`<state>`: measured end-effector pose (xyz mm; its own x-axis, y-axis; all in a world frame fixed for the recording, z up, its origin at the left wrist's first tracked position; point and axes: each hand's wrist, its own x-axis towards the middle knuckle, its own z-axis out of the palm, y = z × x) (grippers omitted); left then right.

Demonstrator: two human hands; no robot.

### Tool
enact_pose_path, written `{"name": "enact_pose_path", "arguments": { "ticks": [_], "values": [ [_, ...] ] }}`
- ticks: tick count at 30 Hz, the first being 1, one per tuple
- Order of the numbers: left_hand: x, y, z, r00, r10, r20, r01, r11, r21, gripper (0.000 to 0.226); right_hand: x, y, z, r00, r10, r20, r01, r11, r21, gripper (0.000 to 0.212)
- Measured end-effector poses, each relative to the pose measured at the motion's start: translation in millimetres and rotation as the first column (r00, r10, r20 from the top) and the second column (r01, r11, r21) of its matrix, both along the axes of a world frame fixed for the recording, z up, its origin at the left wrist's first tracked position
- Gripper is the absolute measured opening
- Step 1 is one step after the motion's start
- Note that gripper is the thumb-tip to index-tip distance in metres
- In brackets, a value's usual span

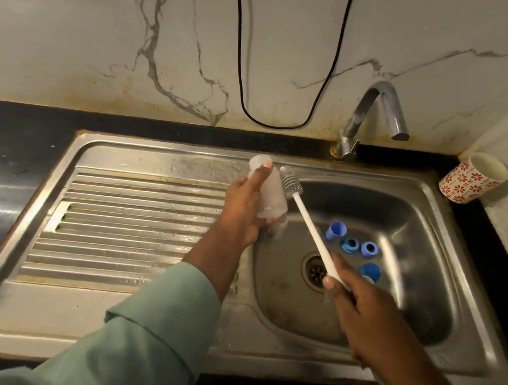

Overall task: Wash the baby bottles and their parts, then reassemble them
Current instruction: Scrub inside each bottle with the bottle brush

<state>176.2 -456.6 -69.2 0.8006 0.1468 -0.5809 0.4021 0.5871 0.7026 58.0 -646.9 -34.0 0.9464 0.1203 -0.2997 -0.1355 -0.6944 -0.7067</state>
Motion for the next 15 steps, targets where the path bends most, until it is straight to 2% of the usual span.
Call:
{"name": "enact_pose_path", "arguments": {
  "ticks": [2, 4, 6, 9, 11, 13, 15],
  "values": [
    [-2, -11, 0, 0.998, -0.061, -0.021, 0.059, 0.995, -0.081, 0.06, 9, 2, -3, 0.999, -0.048, 0.003, 0.048, 0.999, 0.013, 0.046],
    [1, -12, -2, 1.0, -0.018, 0.002, 0.018, 0.982, -0.187, 0.06, 4, 3, -4, 0.999, -0.037, -0.007, 0.037, 0.999, 0.022, 0.047],
    [4, -11, -3, 0.998, 0.058, 0.018, -0.055, 0.99, -0.131, 0.068, -9, 3, -2, 0.999, -0.002, -0.035, 0.004, 0.999, 0.044, 0.048],
    [-1, -26, -7, 1.0, -0.01, 0.01, 0.009, 0.999, 0.038, 0.073, 2, 2, -5, 0.997, -0.059, -0.039, 0.062, 0.996, 0.059, 0.046],
    [-3, -30, -11, 1.0, -0.007, 0.016, 0.007, 1.0, -0.007, 0.064, 8, 0, -7, 0.996, -0.08, -0.034, 0.081, 0.996, 0.046, 0.047],
    [4, -20, -12, 0.995, 0.099, 0.012, -0.097, 0.993, -0.072, 0.056, 0, -4, -6, 0.999, -0.037, -0.024, 0.038, 0.999, 0.021, 0.048],
    [10, -15, -12, 0.994, 0.113, 0.013, -0.111, 0.991, -0.08, 0.051, -9, -6, -1, 0.998, -0.021, -0.061, 0.024, 0.999, 0.043, 0.048]
  ]
}}
